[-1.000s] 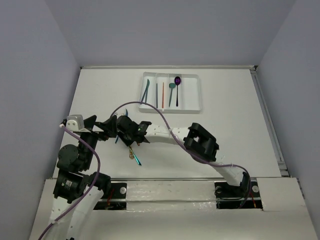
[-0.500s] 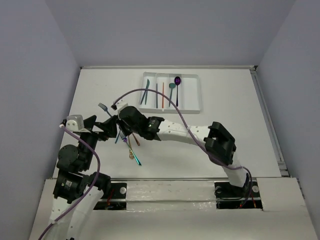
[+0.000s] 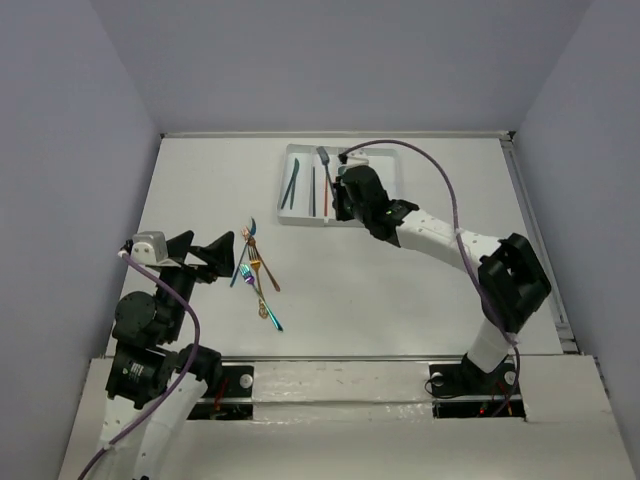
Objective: Sort the eating utensils into containers
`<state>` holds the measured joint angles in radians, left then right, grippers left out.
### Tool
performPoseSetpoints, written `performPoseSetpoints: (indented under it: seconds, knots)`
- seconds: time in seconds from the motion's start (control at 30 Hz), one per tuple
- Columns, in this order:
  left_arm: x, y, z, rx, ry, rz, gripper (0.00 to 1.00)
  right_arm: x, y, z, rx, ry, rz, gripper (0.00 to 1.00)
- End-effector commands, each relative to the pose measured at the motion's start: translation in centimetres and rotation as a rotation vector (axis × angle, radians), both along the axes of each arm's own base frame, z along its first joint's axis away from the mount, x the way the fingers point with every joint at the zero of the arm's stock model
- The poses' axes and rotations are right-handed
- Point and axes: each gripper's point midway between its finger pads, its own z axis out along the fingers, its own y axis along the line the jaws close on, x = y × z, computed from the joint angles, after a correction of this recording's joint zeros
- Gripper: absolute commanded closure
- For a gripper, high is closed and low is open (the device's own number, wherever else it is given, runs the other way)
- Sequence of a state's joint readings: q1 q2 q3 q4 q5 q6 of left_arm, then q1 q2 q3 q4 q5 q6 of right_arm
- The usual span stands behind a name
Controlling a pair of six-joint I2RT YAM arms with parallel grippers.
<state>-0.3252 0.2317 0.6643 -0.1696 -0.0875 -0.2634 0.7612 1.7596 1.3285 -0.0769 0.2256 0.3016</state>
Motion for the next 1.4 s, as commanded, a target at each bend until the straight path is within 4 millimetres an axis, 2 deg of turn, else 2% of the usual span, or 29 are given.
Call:
performPoseSetpoints:
  seconds: [0.0,0.1,0.13,0.33,0.57,0.9,0.93,0.97,1.0,1.03,1.07,1.23,1.33,1.37]
  knots:
    - [-0.5,0.0,2.0,-0.017,-0.063,-0.012,0.01,2.0,-5.5,1.9,0.066,-0.041,-0.115,1.0]
    - [-0.5,-0.1,1.9,-0.016,-0.062,-0.015,0.01,2.8,-8.5,0.6,0.046,-0.021,-0.166,1.0]
    - [-0.6,-0.1,2.0,-0.018,-0.063,-0.017,0.01,3.5,-10.1,0.5,0.047,-0.017,-0.198,1.0]
    - [-0.6,-0.2,2.0,-0.018,-0.063,-0.022,0.01,5.3,-14.3,-1.1,0.045,0.027,-0.261,1.0]
    - [-0.6,-0.2,2.0,-0.017,-0.063,-0.023,0.01,6.5,-15.7,-2.4,0.011,0.053,-0.269,1.0]
    - [-0.5,-0.3,1.9,-0.016,-0.062,-0.024,0.01,6.8,-15.9,-2.8,0.019,0.069,-0.252,1.0]
    - [-0.5,-0.3,1.9,-0.017,-0.062,-0.026,0.01,7.1,-16.1,-2.7,0.027,0.073,-0.252,1.0]
    - [-0.5,-0.3,1.9,-0.016,-0.062,-0.026,0.01,7.2,-15.9,-3.6,0.019,0.097,-0.246,1.0]
    - [-0.5,-0.3,1.9,-0.017,-0.06,-0.026,0.01,7.9,-16.1,-3.2,0.026,0.092,-0.253,1.0]
    - [-0.5,-0.3,1.9,-0.017,-0.06,-0.026,0.01,8.0,-16.0,-4.1,0.019,0.11,-0.25,1.0]
    - [-0.5,-0.3,1.9,-0.017,-0.062,-0.025,0.01,8.2,-15.9,-3.7,0.023,0.106,-0.247,1.0]
    - [-0.5,-0.3,1.9,-0.015,-0.059,-0.023,0.01,9.4,-15.9,-4.9,0.015,0.129,-0.258,1.0]
    - [-0.4,-0.3,1.9,-0.015,-0.058,-0.024,0.01,10.1,-16.3,-5.7,0.006,0.146,-0.269,0.95]
    - [-0.4,-0.3,1.9,-0.015,-0.058,-0.024,0.01,10.6,-16.7,-5.4,0.006,0.144,-0.279,0.93]
